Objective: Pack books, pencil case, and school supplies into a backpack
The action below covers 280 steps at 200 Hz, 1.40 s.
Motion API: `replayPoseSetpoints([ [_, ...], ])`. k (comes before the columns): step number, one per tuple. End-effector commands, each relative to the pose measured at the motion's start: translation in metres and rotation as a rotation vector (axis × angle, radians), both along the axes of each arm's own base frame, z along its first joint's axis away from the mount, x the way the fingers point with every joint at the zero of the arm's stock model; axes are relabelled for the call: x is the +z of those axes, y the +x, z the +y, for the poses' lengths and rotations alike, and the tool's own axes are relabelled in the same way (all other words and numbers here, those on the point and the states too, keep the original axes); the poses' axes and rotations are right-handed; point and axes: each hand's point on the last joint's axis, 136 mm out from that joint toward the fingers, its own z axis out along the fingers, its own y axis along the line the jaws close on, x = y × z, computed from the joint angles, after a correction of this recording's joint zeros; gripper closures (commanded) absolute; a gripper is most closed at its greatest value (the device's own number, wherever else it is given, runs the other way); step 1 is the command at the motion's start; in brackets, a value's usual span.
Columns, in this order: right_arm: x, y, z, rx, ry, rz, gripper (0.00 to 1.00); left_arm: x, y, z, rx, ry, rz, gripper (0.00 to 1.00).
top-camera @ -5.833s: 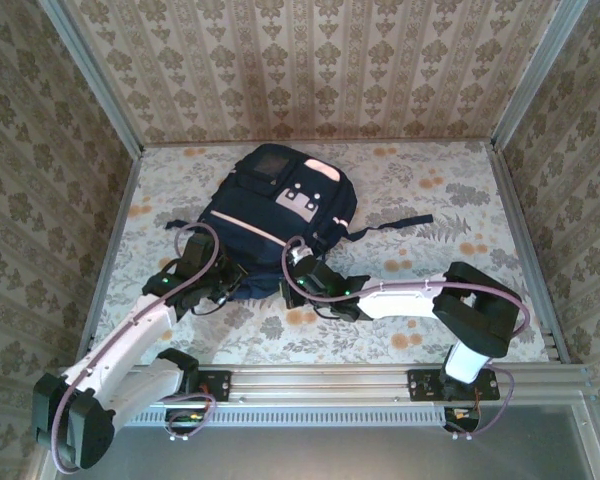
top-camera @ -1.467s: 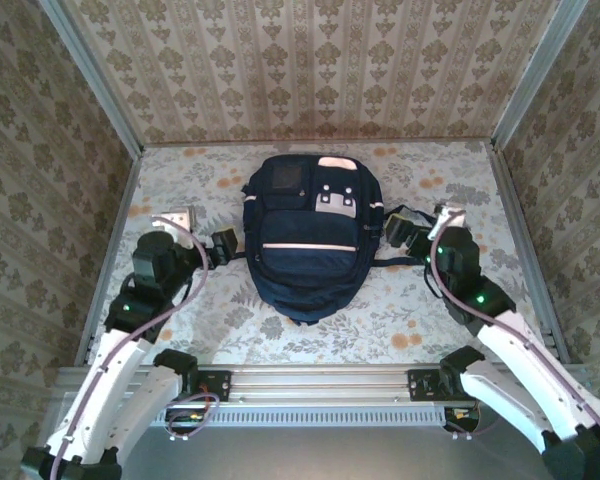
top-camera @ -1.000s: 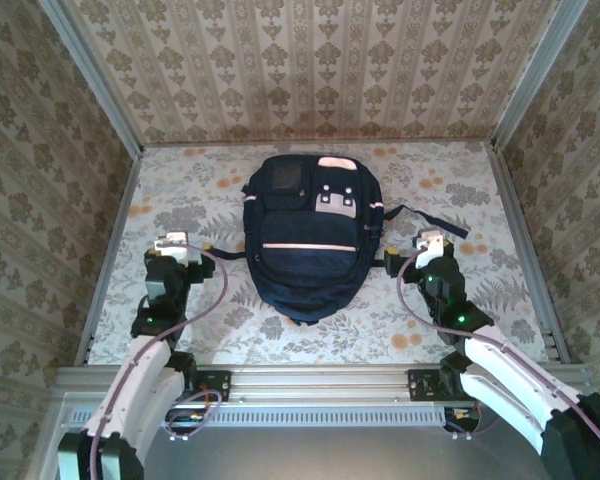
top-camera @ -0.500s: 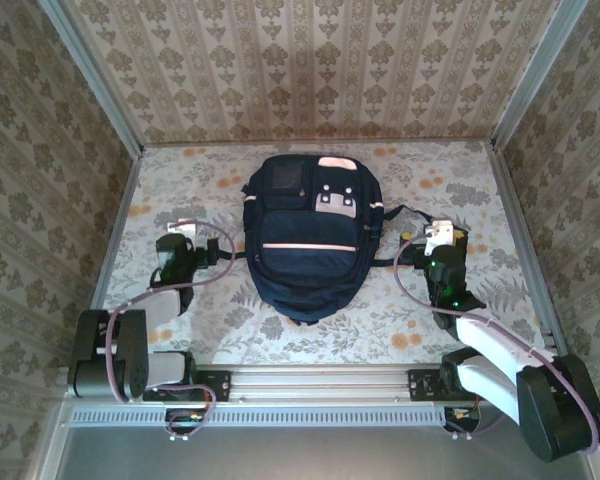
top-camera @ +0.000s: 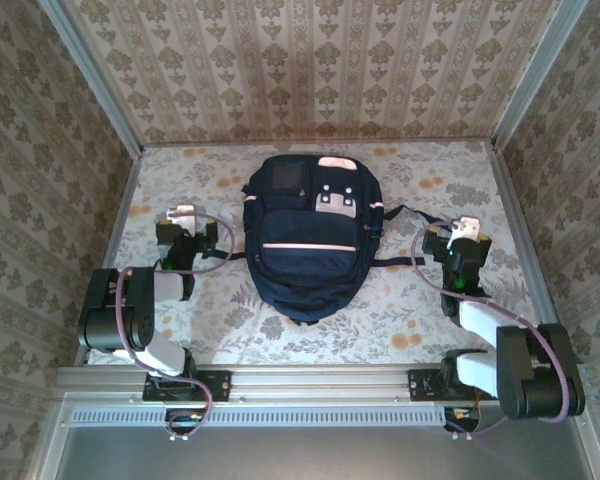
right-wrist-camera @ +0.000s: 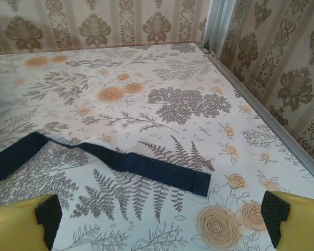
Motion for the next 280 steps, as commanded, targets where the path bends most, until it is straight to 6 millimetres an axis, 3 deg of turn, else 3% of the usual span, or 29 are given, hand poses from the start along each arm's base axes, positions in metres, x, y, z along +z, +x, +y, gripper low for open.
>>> replayPoseSetpoints([
  [1,0.007,0.024,0.015,0.097,0.051,0.002,0.00,-0.009,-0.004,-0.002,-0.021,-0.012,0.044,0.00],
  [27,0.003,0.038,0.042,0.265,0.075,0.048,0.00,-0.009,-0.004,-0.002,-0.022,-0.012,0.045,0.00],
  [55,0.006,0.043,0.048,0.268,0.140,-0.002,0.00,-0.009,-0.004,-0.002,-0.022,-0.011,0.044,0.00],
  [61,0.003,0.044,0.052,0.291,0.121,-0.025,0.00,-0.008,-0.004,-0.002,-0.021,-0.010,0.043,0.00],
  [70,-0.020,0.042,0.050,0.282,0.120,-0.038,0.00,-0.008,-0.004,-0.002,-0.022,-0.011,0.043,0.00],
  [81,-0.012,0.041,0.045,0.261,0.113,-0.138,0.00,-0.009,-0.004,-0.002,-0.021,-0.011,0.044,0.00],
  [91,-0.017,0.040,0.050,0.284,0.113,-0.068,0.00,-0.009,-0.004,-0.002,-0.021,-0.011,0.044,0.00],
  [106,-0.020,0.053,0.063,0.329,0.083,-0.027,0.00,-0.009,-0.004,-0.002,-0.021,-0.012,0.045,0.00],
  [133,-0.025,0.057,0.050,0.251,0.096,0.030,0.00,-0.009,-0.004,-0.002,-0.023,-0.013,0.045,0.00],
  [280,-0.023,0.057,0.056,0.270,0.073,0.027,0.00,-0.008,-0.005,-0.007,-0.043,0.001,0.038,0.00],
])
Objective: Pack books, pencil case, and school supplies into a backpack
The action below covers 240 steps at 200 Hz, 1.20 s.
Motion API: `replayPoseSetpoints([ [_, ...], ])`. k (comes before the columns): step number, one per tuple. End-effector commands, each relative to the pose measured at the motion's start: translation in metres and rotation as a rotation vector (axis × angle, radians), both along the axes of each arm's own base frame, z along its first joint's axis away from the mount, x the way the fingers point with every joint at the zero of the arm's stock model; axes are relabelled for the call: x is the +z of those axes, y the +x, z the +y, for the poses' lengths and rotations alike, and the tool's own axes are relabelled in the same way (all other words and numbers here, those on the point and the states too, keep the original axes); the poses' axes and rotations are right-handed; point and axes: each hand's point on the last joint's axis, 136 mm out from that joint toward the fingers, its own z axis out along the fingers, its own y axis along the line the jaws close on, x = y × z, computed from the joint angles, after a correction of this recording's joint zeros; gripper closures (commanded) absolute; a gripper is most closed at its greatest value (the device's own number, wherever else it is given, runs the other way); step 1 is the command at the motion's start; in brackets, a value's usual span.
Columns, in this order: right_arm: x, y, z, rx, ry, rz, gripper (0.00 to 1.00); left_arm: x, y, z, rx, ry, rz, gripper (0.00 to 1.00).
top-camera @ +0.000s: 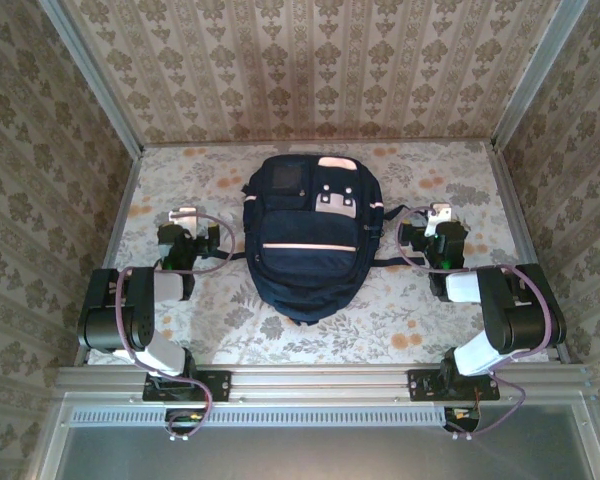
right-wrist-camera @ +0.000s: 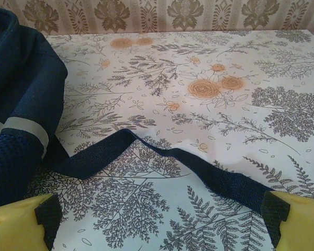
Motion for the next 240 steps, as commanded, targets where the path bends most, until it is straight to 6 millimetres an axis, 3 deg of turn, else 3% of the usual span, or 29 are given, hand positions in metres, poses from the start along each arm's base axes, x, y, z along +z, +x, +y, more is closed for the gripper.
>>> replayPoseSetpoints([
  [1,0.0054,0.0022,-0.0004,0.004,-0.001,-0.012,0.00,0.0053,-0.0004,-0.0030,-0.020,0.006,-0.019,0.00],
  [240,0.0057,0.0022,-0.0001,0.005,0.000,-0.012,0.00,0.0053,-0.0001,-0.0030,-0.026,0.000,-0.018,0.00],
])
